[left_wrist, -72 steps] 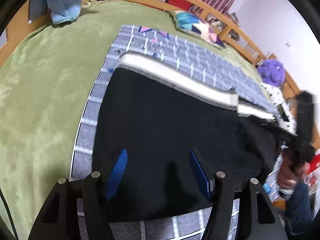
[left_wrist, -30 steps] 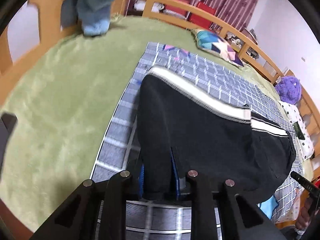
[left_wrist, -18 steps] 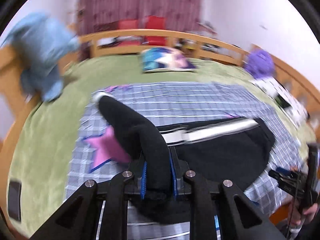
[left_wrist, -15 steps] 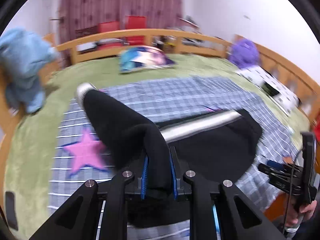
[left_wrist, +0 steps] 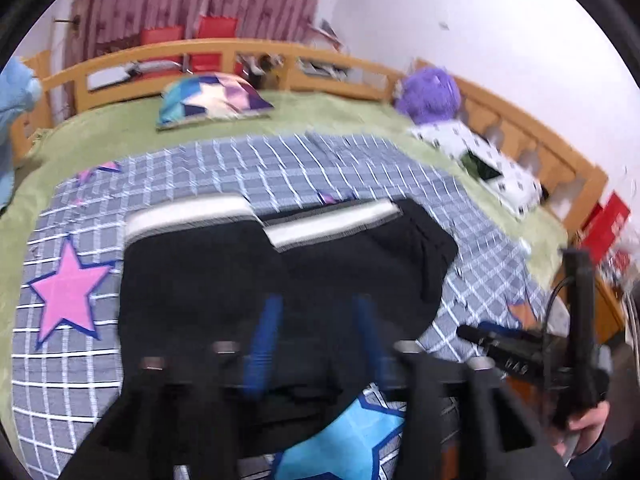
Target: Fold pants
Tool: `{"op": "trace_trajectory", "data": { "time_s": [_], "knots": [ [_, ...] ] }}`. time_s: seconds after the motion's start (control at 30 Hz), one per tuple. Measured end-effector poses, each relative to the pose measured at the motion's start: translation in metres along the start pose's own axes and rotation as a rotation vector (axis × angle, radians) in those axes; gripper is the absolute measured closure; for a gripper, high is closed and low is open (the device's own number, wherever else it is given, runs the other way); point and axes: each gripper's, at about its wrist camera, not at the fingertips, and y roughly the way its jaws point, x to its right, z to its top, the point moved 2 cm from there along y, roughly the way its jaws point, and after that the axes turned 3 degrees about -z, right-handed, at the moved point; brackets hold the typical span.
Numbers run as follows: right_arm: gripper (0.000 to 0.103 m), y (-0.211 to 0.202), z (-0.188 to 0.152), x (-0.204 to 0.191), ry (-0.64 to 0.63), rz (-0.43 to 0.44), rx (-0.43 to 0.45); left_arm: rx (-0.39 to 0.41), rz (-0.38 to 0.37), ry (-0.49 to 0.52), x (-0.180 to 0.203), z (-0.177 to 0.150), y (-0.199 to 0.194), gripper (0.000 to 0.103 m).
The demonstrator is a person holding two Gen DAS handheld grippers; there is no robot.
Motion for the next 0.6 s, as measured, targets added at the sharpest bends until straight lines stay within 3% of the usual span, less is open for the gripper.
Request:
{"op": "trace_trajectory", "data": {
  "time_s": [0.1, 0.3, 0.43, 0.6],
  "knots": [
    [0.062, 0.0, -0.001, -0.013, -0.028, 0.008, 0.005, 0.014, 0.026, -0.044, -0.016, -0.002, -0.014, 0.052],
    [0.062, -0.014, -0.007, -0.049, -0.104, 0.037, 0.055, -0.018, 0.175, -0.105, -0.055, -0.01, -0.031, 0.052],
    [0.062, -0.025, -0.007, -0.07, -0.077, 0.083, 0.073, 0.028, 0.286, -0.161, -0.074, -0.011, -0.057, 0.053],
    [0.062, -0.051, -0.016, -0.091, -0.05, 0.148, 0.094, 0.101, 0.29, -0.153, -0.073, -0.02, -0.101, 0.052]
  ]
}}
